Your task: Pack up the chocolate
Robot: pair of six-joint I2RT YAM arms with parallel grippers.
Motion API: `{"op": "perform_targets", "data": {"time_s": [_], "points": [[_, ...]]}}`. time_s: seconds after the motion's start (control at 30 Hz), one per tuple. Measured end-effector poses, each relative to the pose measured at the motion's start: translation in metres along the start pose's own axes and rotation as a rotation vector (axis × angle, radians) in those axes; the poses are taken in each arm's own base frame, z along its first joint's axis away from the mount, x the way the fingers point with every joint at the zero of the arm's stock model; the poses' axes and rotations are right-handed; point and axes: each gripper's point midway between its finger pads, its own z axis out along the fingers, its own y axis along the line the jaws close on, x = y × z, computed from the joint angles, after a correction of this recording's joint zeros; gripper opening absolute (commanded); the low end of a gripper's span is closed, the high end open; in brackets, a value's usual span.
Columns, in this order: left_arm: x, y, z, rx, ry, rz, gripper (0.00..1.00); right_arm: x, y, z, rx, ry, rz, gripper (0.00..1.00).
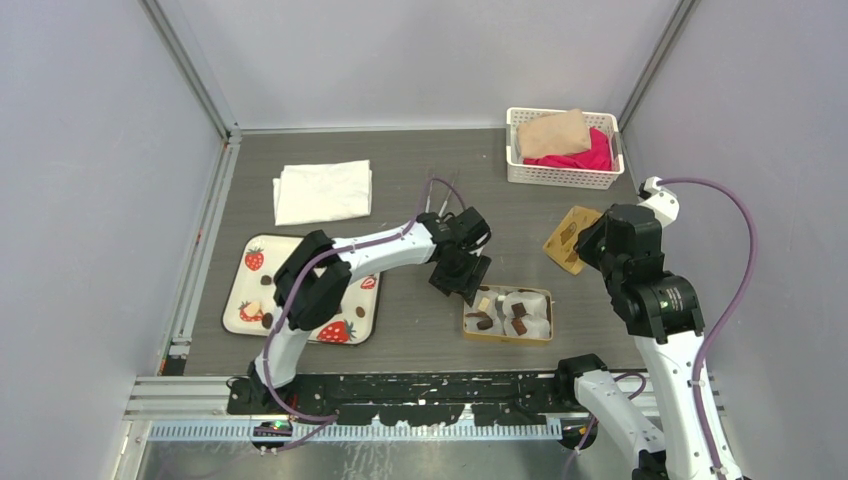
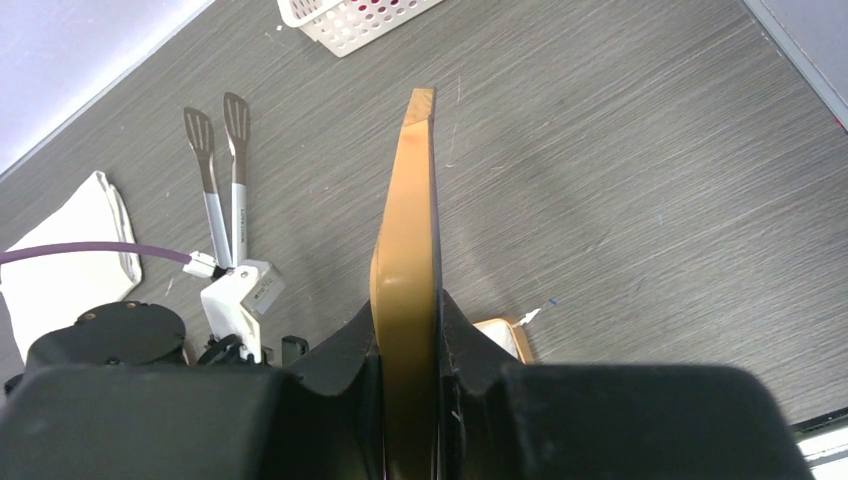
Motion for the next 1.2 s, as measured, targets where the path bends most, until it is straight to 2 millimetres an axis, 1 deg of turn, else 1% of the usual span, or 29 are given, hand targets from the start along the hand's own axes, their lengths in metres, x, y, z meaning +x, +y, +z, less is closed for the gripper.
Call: {"op": "perform_targets", "data": {"time_s": [0.1,0.37,0.53,0.57,0.6,0.67,0.77,0.87,0.93,1.03,1.1,1.2], "points": [[0.006,0.008,0.004,-0.036,0.025,-0.006,0.58,0.0,0.0,0.0,0.0,0.001,0.0,0.01],[0.004,0.023,0.003,-0.092,0.017,-0.021,0.57,0.006,0.001,0.006,0.0,0.019,-0.005,0.01],[-0.005,0.049,-0.002,-0.131,0.001,-0.067,0.56,0.012,0.005,0.011,-0.014,0.045,-0.009,0.01],[-0.006,0.052,-0.002,-0.135,-0.001,-0.068,0.56,0.013,0.007,0.012,-0.02,0.051,-0.009,0.01],[-0.009,0.062,-0.005,-0.144,-0.006,-0.079,0.56,0.014,0.009,0.012,-0.033,0.056,-0.009,0.01],[-0.014,0.072,-0.007,-0.156,-0.014,-0.08,0.56,0.02,0.016,0.016,-0.068,0.077,-0.01,0.01],[-0.02,0.086,-0.011,-0.175,-0.027,-0.065,0.57,0.033,0.026,0.019,-0.13,0.127,-0.018,0.01],[-0.023,0.093,-0.017,-0.18,-0.027,-0.053,0.58,0.046,0.037,0.019,-0.201,0.182,-0.026,0.01],[-0.024,0.092,-0.024,-0.171,-0.02,-0.033,0.6,0.051,0.047,0.016,-0.266,0.205,-0.026,0.01],[-0.025,0.083,-0.041,-0.128,-0.023,0.013,0.62,0.057,0.061,0.011,-0.376,0.203,-0.011,0.01],[-0.024,0.076,-0.058,-0.093,-0.027,0.041,0.63,0.062,0.068,0.007,-0.44,0.201,0.007,0.01],[-0.022,0.067,-0.088,-0.019,-0.053,0.055,0.67,0.075,0.081,0.004,-0.544,0.236,0.045,0.01]]}}
